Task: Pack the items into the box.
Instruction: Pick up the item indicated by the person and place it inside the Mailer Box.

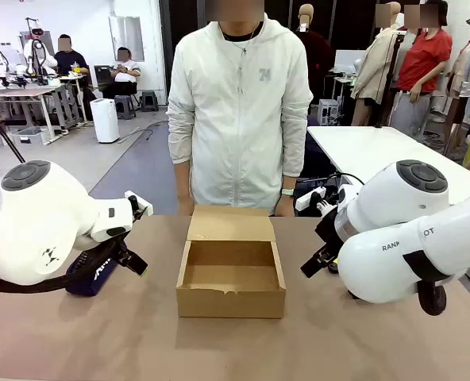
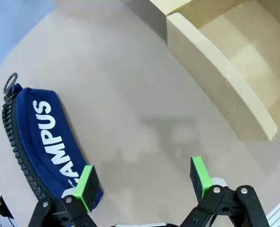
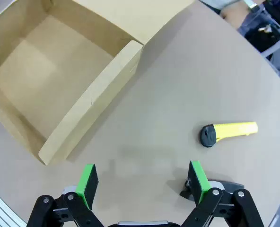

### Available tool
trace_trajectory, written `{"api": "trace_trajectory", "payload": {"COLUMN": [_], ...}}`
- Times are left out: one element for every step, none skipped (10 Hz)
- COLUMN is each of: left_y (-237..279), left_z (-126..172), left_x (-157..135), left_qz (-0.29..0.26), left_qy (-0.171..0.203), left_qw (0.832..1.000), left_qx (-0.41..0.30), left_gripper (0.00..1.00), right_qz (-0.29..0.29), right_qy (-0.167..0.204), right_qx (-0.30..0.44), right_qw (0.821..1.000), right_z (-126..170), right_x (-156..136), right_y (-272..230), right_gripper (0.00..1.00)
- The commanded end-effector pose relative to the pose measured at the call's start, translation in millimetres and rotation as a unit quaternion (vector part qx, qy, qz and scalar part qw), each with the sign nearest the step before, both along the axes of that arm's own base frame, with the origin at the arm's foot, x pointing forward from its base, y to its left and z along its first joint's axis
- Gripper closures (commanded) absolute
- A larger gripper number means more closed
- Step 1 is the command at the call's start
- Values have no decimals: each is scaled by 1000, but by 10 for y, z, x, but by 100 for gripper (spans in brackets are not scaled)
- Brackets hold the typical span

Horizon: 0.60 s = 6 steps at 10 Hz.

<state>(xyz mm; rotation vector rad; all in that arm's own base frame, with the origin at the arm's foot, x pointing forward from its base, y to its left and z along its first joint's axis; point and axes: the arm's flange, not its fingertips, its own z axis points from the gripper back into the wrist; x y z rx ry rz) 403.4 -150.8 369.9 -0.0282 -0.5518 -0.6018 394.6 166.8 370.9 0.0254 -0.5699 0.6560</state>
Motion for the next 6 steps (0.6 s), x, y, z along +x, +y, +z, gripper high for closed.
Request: {"api": "trace_trajectory", "payload": {"left_y": [0,0,0,0,0,0], "left_z": [2,2,2,2,2,2], "left_x": [0,0,0,0,0,0], "left_qz": [0,0,0,0,0,0], "left_qy": [0,0,0,0,0,0], "left_qw": [1000,1000,1000,1000,1000,1000], "left_qx": [0,0,0,0,0,0], "left_gripper": [0,0,0,0,0,0], "right_qz": [0,0,0,0,0,0], "right_qy": [0,0,0,0,0,0], "right_qx": [0,0,0,0,0,0], "right_qw": [1000,1000,1000,1000,1000,1000], "right_z": [0,0,0,0,0,0], "right_x": [0,0,0,0,0,0], "right_y": [0,0,0,0,0,0], "right_gripper": [0,0,0,0,0,0]}}
